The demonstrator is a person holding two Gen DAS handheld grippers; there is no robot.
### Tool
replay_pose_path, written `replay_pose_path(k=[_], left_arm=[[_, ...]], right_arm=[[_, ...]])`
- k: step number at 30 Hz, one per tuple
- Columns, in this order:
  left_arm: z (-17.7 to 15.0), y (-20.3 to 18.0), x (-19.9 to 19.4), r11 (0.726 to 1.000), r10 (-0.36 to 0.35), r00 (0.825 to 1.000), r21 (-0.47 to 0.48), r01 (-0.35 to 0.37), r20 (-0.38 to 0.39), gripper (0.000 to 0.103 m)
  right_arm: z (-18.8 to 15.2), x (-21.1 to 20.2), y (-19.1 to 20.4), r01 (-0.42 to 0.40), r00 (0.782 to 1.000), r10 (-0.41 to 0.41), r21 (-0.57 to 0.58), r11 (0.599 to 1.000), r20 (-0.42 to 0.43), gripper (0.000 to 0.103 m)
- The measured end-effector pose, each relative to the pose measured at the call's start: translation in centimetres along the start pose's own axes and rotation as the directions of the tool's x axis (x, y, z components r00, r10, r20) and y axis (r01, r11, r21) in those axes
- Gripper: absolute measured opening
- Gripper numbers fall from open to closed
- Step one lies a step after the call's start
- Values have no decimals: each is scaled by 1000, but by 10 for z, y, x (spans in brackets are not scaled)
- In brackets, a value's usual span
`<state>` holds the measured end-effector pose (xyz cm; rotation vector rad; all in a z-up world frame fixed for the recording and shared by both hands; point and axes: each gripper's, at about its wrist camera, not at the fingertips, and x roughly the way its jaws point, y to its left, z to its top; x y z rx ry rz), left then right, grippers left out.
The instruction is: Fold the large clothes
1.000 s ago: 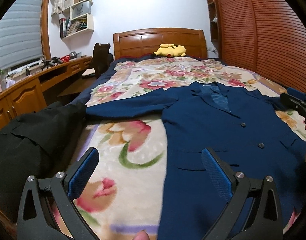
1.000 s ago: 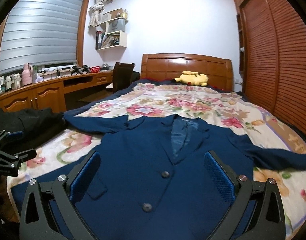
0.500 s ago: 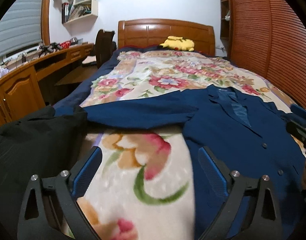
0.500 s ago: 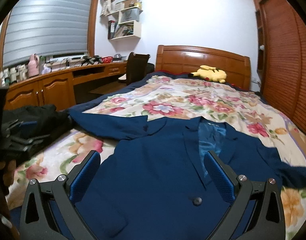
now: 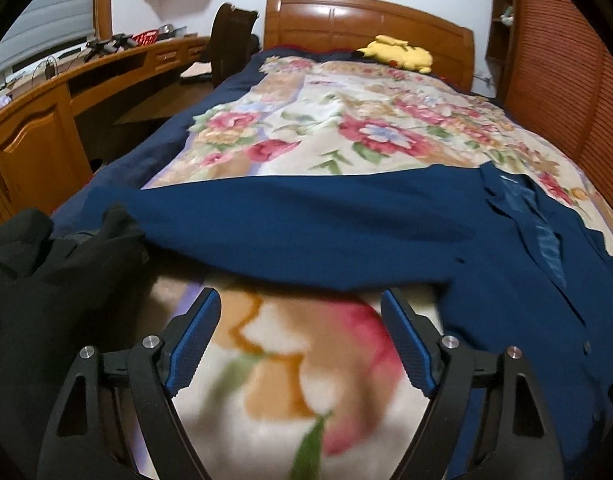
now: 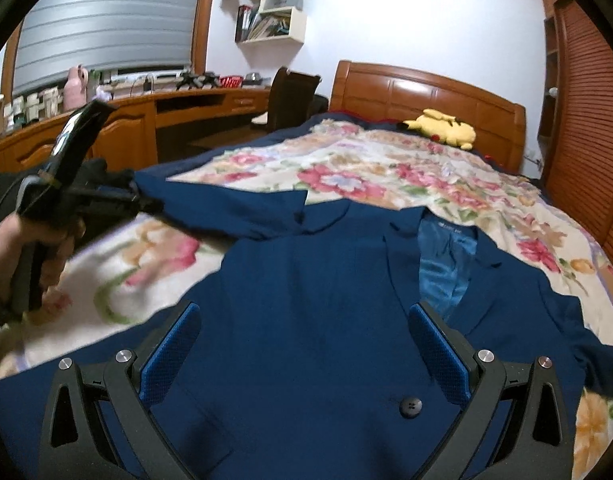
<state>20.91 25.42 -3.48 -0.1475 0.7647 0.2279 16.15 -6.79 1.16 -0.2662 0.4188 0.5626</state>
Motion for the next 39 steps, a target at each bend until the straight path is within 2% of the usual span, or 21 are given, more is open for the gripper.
replay_pose_path(k=[5, 8, 13, 18, 22, 24, 25, 27, 28, 30, 32, 34, 39], left_arm=[[10, 7, 27, 998, -1, 998, -61, -3, -56, 83], [17, 8, 36, 997, 2, 998, -78, -7, -62, 83], [22, 13, 60, 994, 59, 992, -81, -68, -110, 83], [14, 21, 82, 990, 97, 979, -84, -114, -181, 83], [18, 24, 85, 993, 72, 982, -85, -88, -173, 81], [22, 26, 89, 994, 39, 984, -97, -56, -175, 58], [22, 26, 90, 993, 41, 983, -105, -60, -180, 53], [22, 22, 94, 994, 45, 980, -87, -63, -194, 34], [22, 19, 95, 996, 42, 979, -74, -58, -197, 29], [25, 15, 94, 997, 54, 978, -50, -66, -201, 7], [28, 8, 87, 996, 79, 979, -16, -84, -185, 4], [33, -2, 72, 995, 104, 986, 23, -102, -131, 4], [41, -40, 20, 994, 77, 997, 84, -74, -32, 4]], right_arm=[[4, 0, 4, -14, 1000, 14, -12, 1000, -22, 103], [5, -5, 2, -16, 1000, 16, -19, 1000, -22, 103], [1, -10, 0, -12, 1000, 11, -19, 1000, -28, 103], [-3, -13, -2, -2, 999, 2, -15, 1000, -41, 103], [-1, -13, 1, -8, 999, 8, -12, 1000, -43, 103], [0, -13, 3, -10, 999, 9, -11, 1000, -42, 103], [-1, -14, 3, -11, 999, 10, -10, 1000, -42, 103], [-1, -16, 1, -10, 999, 10, -11, 1000, -40, 103], [-2, -18, 1, -7, 999, 7, -11, 1000, -38, 103], [-2, -21, -2, 3, 1000, -3, -9, 1000, -31, 103], [-4, -27, -4, 19, 1000, -19, -8, 1000, -23, 103], [-6, -33, -9, 28, 999, -28, 1, 1000, -21, 103], [-12, -46, -12, 54, 998, -54, -25, 998, -16, 103]])
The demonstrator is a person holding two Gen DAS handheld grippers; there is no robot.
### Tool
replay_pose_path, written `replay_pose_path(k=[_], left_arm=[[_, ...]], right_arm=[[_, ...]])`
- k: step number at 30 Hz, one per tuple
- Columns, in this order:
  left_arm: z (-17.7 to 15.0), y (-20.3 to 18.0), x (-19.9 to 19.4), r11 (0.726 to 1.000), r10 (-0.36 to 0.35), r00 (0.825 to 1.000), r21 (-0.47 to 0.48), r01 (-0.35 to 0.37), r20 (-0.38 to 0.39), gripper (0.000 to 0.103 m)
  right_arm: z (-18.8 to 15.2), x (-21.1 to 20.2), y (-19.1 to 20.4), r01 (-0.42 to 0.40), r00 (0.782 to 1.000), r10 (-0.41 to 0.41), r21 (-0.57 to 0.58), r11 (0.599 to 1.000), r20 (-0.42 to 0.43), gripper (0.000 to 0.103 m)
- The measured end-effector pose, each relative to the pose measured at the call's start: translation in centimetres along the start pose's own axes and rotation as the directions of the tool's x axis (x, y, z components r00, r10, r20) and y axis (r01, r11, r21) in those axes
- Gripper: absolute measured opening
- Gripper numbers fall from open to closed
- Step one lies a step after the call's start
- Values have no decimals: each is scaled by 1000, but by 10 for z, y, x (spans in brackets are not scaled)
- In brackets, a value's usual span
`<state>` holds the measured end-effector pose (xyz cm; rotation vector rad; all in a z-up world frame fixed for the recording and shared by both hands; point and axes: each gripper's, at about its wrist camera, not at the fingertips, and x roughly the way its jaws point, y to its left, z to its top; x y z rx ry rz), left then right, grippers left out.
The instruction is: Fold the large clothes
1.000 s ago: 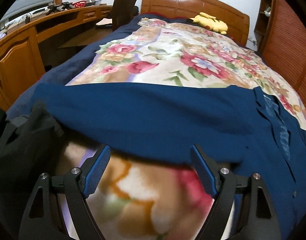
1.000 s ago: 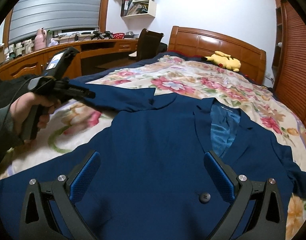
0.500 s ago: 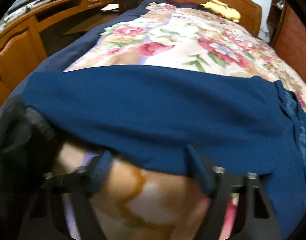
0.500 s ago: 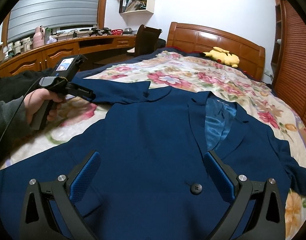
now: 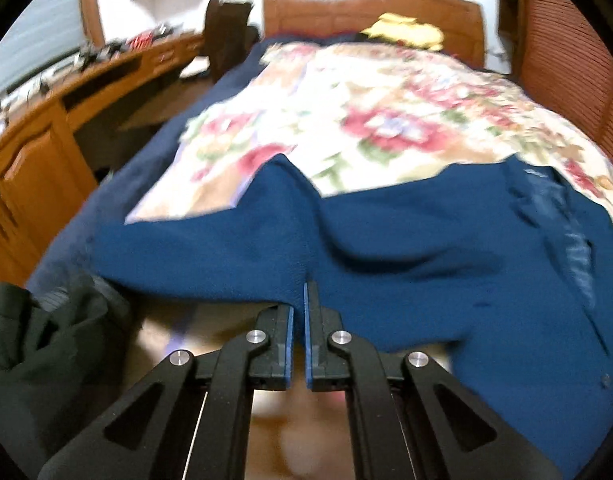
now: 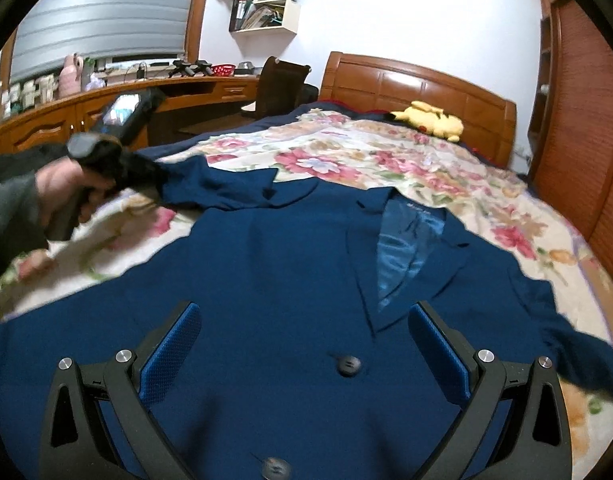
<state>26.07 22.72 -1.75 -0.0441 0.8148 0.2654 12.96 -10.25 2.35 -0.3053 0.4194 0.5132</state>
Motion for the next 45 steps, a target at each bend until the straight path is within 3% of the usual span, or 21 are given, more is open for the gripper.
replay_pose_path(k=[9, 14, 16, 18, 19, 21, 24, 28, 34, 45], left_arm=[[-13, -93, -93, 977, -106, 992, 192, 91, 71, 4], [-32, -120, -118, 963, -122, 991, 250, 105, 56, 7], [-38, -125, -125, 955, -141, 988, 271, 121, 55, 15], [-43, -123, -136, 953, -174, 983, 261, 152, 63, 45], [-45, -121, -141, 954, -183, 981, 252, 159, 72, 50], [-49, -116, -152, 957, -190, 976, 244, 159, 106, 77], [-56, -108, -161, 957, -197, 972, 242, 161, 131, 81], [-59, -92, -152, 967, -168, 977, 212, 138, 133, 81], [-65, -55, -106, 985, -109, 990, 147, 95, 93, 81], [-76, 9, -16, 999, -15, 999, 29, 16, -31, 81]], right_arm=[[-8, -24, -13, 15, 1000, -16, 21, 1000, 19, 103], [-8, -36, -13, 0, 999, -2, 37, 999, 43, 103], [-9, -37, -11, -7, 999, 6, 39, 999, 44, 103], [-11, -36, -13, -14, 999, 13, 45, 999, 42, 103], [-12, -36, -14, -18, 999, 16, 48, 999, 41, 103], [-13, -34, -17, -24, 999, 22, 59, 998, 35, 103], [-12, -32, -21, -40, 999, 38, 77, 996, 29, 103], [-10, -30, -24, -43, 999, 41, 85, 995, 26, 103], [-11, -25, -21, -46, 999, 45, 78, 996, 9, 103], [-9, -10, -14, -68, 997, 69, 59, 996, -23, 103]])
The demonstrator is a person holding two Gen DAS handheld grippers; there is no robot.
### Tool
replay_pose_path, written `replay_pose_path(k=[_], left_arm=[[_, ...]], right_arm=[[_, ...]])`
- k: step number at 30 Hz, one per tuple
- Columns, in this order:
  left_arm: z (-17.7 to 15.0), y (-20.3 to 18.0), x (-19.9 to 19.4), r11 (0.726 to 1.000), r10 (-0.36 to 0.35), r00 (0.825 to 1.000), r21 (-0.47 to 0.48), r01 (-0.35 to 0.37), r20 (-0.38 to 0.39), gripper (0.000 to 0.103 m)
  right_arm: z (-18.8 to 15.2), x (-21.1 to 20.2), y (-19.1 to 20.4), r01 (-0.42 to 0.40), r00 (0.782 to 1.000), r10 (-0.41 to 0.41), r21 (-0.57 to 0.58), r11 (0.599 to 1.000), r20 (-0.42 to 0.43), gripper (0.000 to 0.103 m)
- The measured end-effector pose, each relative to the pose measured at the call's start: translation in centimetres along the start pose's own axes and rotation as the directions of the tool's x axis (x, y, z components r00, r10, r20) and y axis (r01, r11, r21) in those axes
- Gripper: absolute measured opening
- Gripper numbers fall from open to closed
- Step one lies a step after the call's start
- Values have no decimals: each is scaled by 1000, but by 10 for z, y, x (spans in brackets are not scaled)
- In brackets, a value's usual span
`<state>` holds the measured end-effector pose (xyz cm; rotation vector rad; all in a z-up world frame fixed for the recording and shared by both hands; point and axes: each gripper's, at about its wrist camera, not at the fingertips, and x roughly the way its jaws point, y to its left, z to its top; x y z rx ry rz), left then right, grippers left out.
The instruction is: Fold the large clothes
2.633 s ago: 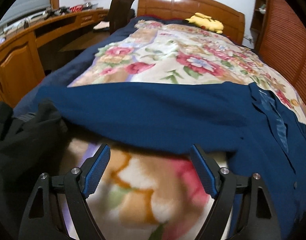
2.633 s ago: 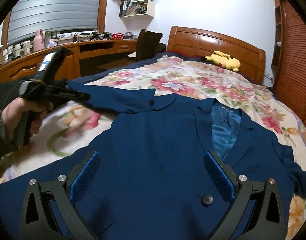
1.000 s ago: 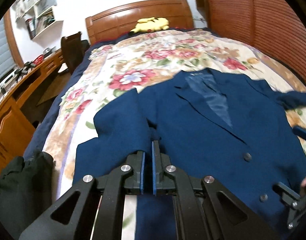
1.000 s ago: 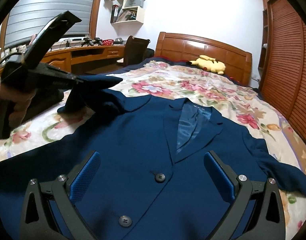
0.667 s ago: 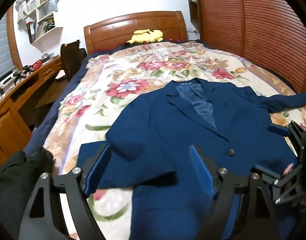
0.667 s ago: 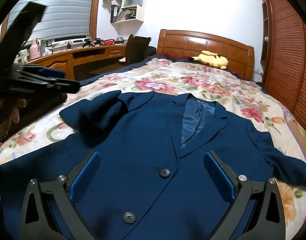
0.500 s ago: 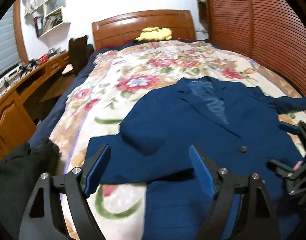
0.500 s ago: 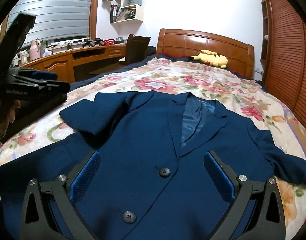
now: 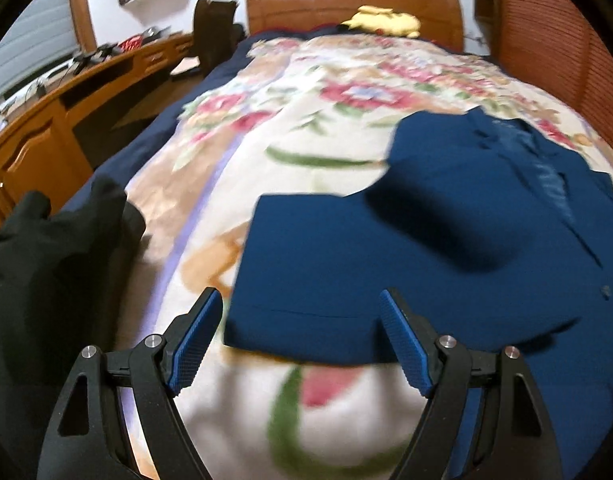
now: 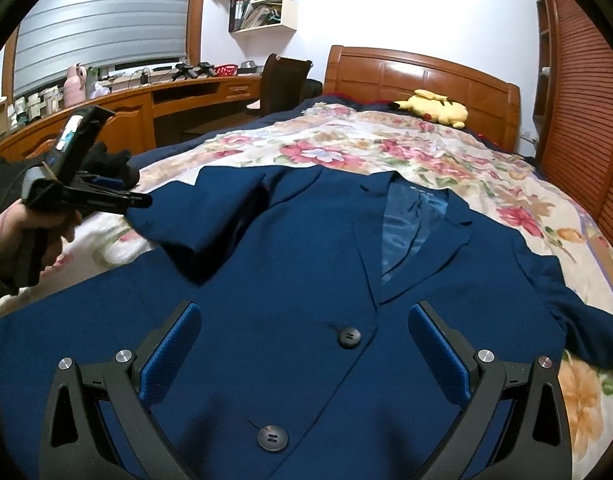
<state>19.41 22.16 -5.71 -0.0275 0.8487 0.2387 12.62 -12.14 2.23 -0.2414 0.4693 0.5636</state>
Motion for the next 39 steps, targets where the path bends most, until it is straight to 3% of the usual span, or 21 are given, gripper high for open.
replay_pose_path(k=[13, 16, 17, 18, 19, 23, 27, 32, 39], left_arm=[[-3, 16, 35, 996, -69, 989, -62, 61, -132, 81], [-3, 11, 33, 992, -122, 980, -53, 115, -156, 57], [-2, 10, 31, 993, -119, 981, -45, 113, -155, 35], [0, 5, 26, 991, -130, 979, -31, 127, -159, 22], [1, 1, 20, 991, -131, 979, -18, 129, -156, 18], [13, -27, -27, 994, -101, 994, 42, 103, -47, 14], [25, -61, -79, 988, -129, 989, 90, 122, 75, 13], [30, -114, -132, 971, -212, 961, 149, 187, 179, 13], [24, -186, -170, 912, -377, 904, 251, 324, 203, 13]], right_arm=[[3, 12, 1, -17, 1000, 17, -12, 1000, -25, 103], [3, 10, -1, -18, 1000, 18, -7, 1000, -22, 103], [3, 9, -1, -18, 1000, 18, -5, 1000, -21, 103], [3, 8, -1, -19, 1000, 19, -4, 1000, -20, 103], [3, 7, 0, -18, 1000, 18, -5, 1000, -18, 103], [2, -5, -3, -19, 1000, 19, -2, 1000, 0, 103], [0, -24, -10, -8, 1000, 7, 13, 1000, 25, 103], [-7, -45, -28, 46, 998, -47, 43, 998, 41, 103], [-24, -76, -51, 117, 991, -120, 68, 991, 50, 103]])
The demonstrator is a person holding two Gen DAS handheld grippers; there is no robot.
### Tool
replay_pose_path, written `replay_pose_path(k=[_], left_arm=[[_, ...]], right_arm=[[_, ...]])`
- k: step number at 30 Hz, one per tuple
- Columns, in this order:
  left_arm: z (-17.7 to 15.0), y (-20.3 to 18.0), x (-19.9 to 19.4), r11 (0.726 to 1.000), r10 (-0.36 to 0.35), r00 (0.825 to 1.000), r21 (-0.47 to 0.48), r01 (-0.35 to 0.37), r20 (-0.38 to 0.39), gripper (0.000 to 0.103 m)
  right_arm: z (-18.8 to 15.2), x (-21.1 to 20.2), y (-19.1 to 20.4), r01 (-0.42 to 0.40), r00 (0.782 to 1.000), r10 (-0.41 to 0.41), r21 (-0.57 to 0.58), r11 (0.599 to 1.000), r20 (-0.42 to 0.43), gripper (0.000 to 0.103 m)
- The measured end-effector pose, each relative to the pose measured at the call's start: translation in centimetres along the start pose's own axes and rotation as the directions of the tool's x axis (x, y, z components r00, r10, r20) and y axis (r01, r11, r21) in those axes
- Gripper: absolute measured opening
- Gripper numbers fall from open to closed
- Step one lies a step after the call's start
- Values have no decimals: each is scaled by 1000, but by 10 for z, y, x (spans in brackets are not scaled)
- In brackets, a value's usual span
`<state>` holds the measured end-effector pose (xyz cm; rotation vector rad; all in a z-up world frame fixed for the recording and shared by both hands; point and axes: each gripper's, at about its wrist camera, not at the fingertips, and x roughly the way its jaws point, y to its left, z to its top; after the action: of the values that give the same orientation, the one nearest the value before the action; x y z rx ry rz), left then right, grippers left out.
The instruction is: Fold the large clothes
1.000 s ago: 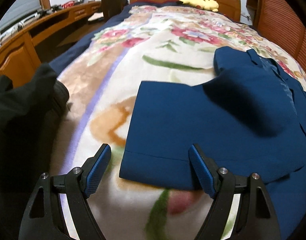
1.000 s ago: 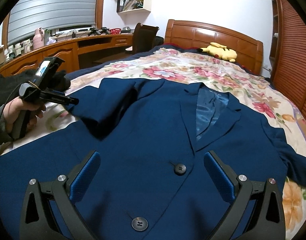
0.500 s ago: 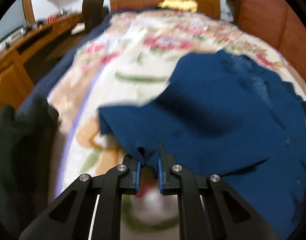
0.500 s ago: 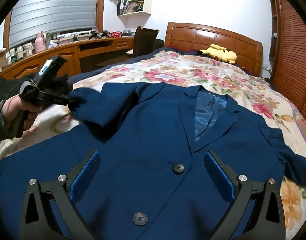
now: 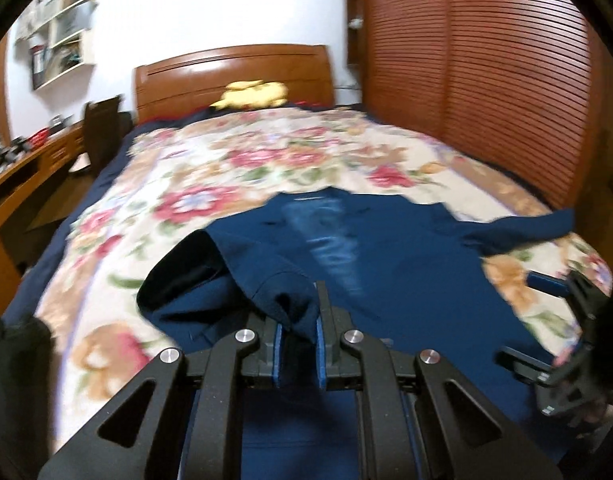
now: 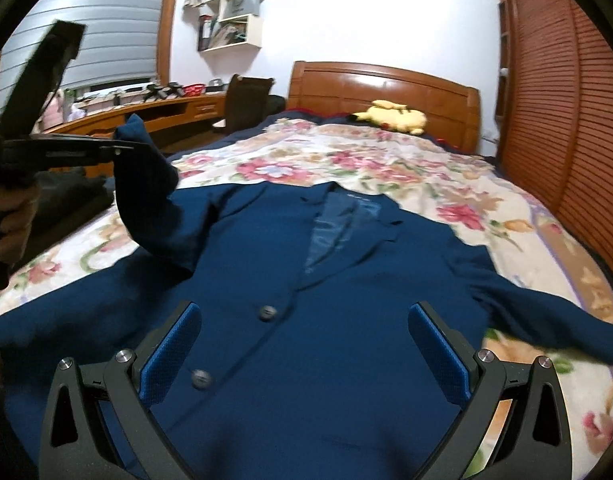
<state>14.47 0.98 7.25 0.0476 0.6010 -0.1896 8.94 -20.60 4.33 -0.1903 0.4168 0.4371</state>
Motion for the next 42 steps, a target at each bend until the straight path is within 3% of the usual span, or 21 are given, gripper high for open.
replay_pose_path(k=[6, 10, 12, 18, 31, 37, 42], left_arm=[[-4, -49, -5, 995, -79, 997, 62, 79, -1, 13], [-11, -68, -9, 993, -74, 997, 93, 75, -12, 14], [-16, -71, -11, 994, -47, 999, 103, 48, -15, 31], [-34, -59, -32, 996, -68, 997, 64, 65, 47, 81], [-100, -2, -32, 999, 19, 1000, -42, -19, 12, 81], [-125, 23, -25, 993, 12, 1000, -114, -12, -5, 81], [-128, 32, -35, 991, -1, 1000, -133, 5, 24, 81]], right_arm=[[-8, -17, -19, 52, 999, -52, 46, 998, -2, 103], [-11, -21, -26, 77, 997, -76, 67, 995, -12, 103], [-9, -22, -27, 80, 997, -79, 80, 994, -17, 103], [-6, -20, -21, 77, 997, -75, 96, 992, -26, 103], [1, 7, -7, -19, 998, 22, 63, 998, -52, 98], [3, 17, -2, -77, 994, 80, 41, 996, -80, 97], [1, 30, 0, -122, 983, 124, 21, 992, -133, 85]])
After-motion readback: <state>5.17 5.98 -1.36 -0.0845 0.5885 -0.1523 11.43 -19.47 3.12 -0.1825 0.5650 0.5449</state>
